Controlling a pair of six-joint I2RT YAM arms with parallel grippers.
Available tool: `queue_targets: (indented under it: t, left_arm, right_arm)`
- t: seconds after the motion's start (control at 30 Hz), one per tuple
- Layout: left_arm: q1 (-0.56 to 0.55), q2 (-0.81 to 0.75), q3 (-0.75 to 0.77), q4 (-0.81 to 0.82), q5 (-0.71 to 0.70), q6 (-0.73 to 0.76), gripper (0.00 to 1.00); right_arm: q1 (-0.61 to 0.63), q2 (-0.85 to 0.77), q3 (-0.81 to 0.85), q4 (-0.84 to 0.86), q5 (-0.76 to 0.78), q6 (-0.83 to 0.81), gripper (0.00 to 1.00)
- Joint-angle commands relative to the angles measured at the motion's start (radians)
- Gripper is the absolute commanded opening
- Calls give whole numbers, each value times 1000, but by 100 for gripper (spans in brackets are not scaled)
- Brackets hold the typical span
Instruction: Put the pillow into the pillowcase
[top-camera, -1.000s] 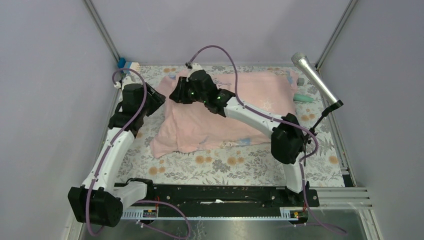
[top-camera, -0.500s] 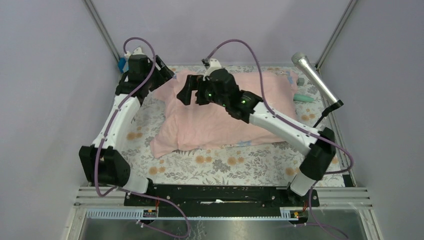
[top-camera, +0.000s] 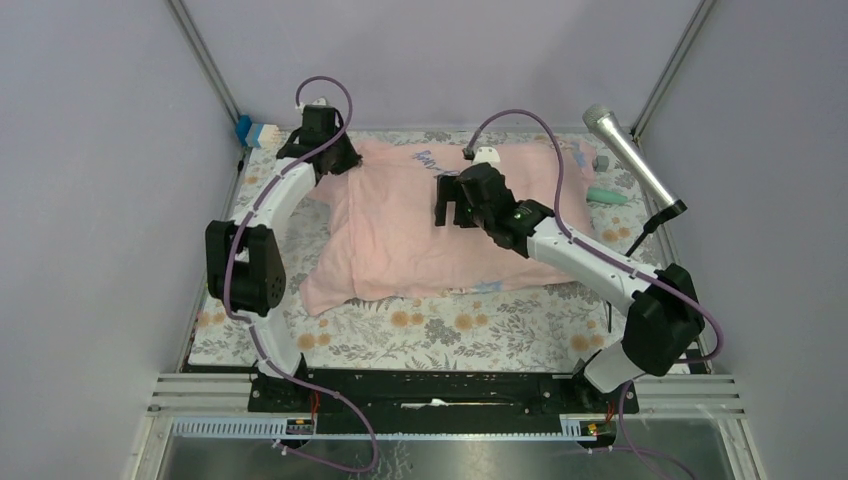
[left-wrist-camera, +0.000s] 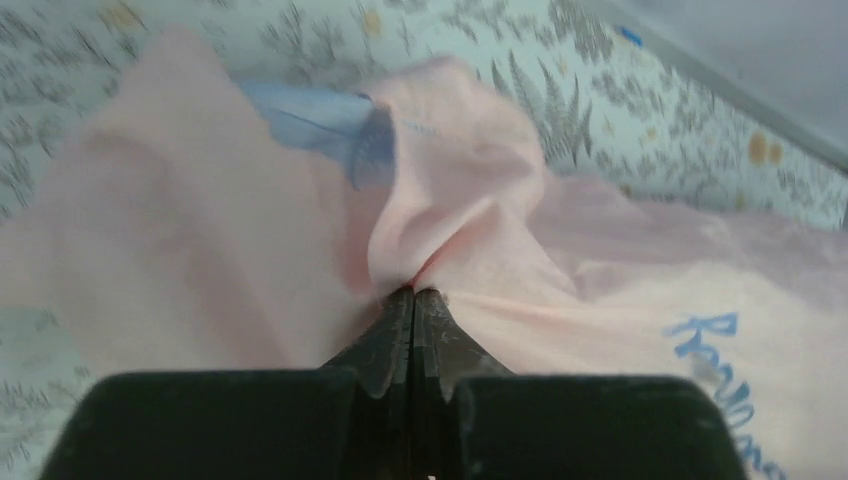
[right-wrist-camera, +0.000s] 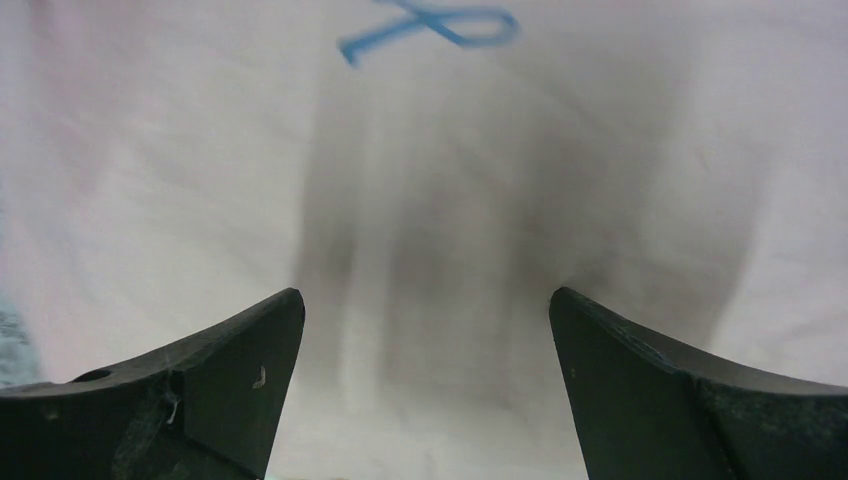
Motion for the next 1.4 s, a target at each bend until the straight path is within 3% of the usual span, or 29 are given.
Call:
queue_targets:
  t: [0.0, 0.2, 0.4, 0.63, 0.73, 0.9, 1.03, 1.13, 1.27, 1.37]
  left_arm:
    - [86, 105, 178, 66, -111, 8, 0]
    - [122, 275, 338, 21, -121, 10, 0]
    - [167, 347, 434, -66, -123, 26, 0]
    - [255, 321, 546, -172, -164, 70, 26]
    - [256, 304, 622, -217, -190, 104, 40]
    - [233, 209, 626, -215, -173, 121, 57]
    - [183, 101, 548, -194, -120, 122, 68]
    - [114, -28, 377, -144, -81, 108, 78]
    - [-1, -205, 139, -76, -69, 89, 97]
    - [-102, -319, -4, -68, -91, 81, 99]
  right_arm:
    - [-11, 16, -54, -15, 54, -40, 100]
    - [27, 143, -81, -14, -93, 0, 100]
    - [60, 116, -79, -11, -119, 20, 100]
    - [58, 17, 47, -110, -90, -13, 100]
    - [53, -25, 80, -141, -77, -18, 100]
    - [51, -93, 99, -160, -64, -19, 100]
    - [50, -128, 98, -148, -63, -15, 99]
    - [50, -140, 90, -135, -74, -12, 100]
    - [51, -165, 52, -98, -89, 0, 100]
    - [50, -187, 14, -58, -111, 26, 100]
